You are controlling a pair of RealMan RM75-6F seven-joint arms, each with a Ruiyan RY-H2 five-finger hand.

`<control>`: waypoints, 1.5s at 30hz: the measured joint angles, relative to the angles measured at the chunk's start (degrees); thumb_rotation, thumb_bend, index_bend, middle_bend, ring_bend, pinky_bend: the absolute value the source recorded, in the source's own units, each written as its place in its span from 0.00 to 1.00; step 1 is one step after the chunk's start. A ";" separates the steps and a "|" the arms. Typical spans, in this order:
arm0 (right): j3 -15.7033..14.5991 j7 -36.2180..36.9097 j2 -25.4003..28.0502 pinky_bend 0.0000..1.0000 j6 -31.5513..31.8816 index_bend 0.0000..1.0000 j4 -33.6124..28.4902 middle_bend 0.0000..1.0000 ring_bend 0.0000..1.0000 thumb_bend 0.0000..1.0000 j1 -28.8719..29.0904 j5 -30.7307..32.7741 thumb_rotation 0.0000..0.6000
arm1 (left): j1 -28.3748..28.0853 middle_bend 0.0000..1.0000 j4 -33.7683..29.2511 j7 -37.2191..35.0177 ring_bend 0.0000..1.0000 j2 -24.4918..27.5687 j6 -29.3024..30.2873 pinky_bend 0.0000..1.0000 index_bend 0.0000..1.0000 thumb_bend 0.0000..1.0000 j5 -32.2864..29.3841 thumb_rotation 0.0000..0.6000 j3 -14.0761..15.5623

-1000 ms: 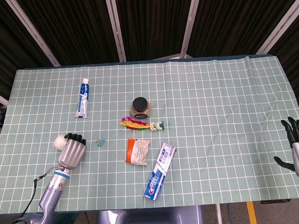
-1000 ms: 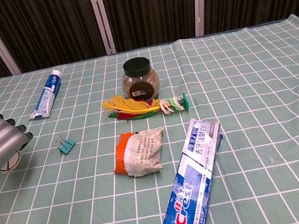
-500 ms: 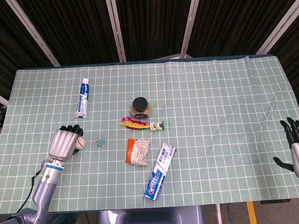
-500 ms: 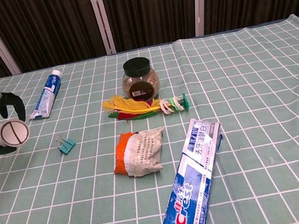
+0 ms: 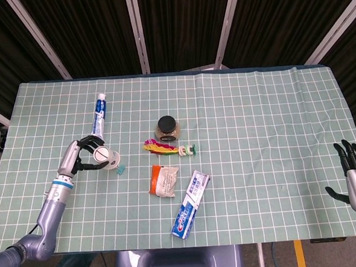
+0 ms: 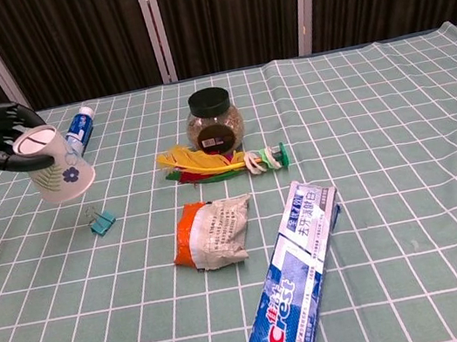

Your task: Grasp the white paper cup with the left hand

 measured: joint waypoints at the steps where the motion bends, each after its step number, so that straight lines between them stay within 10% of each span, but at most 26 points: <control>1: 0.01 0.06 0.02 0.00 -0.02 0.00 0.03 0.00 0.00 0.00 -0.01 0.06 1.00 | -0.23 0.36 0.75 -0.63 0.41 -0.51 -0.41 0.46 0.54 0.18 -0.19 1.00 0.07; 24: 0.09 0.64 0.24 0.00 -0.14 0.00 0.10 0.00 0.00 0.00 -0.03 0.27 1.00 | -2.12 0.34 8.82 -2.89 0.38 -6.47 -3.98 0.44 0.52 0.18 -0.35 1.00 2.72; 29: 0.11 0.73 0.27 0.00 -0.17 0.00 0.15 0.00 0.00 0.00 0.01 0.27 1.00 | -2.47 0.05 9.50 -4.14 0.02 -6.54 -4.99 0.08 0.17 0.07 1.09 1.00 3.80; 32: 0.09 0.75 0.28 0.00 -0.09 0.00 0.10 0.00 0.00 0.00 -0.01 0.18 1.00 | -2.54 0.00 9.52 -5.22 0.00 -6.08 -5.00 0.00 0.01 0.02 2.52 1.00 4.44; 45: -0.25 1.64 1.03 0.00 1.55 0.00 -1.01 0.00 0.00 0.00 -0.53 -1.65 1.00 | 2.07 0.00 2.90 4.06 0.00 2.19 10.59 0.00 0.00 0.01 10.60 1.00 7.36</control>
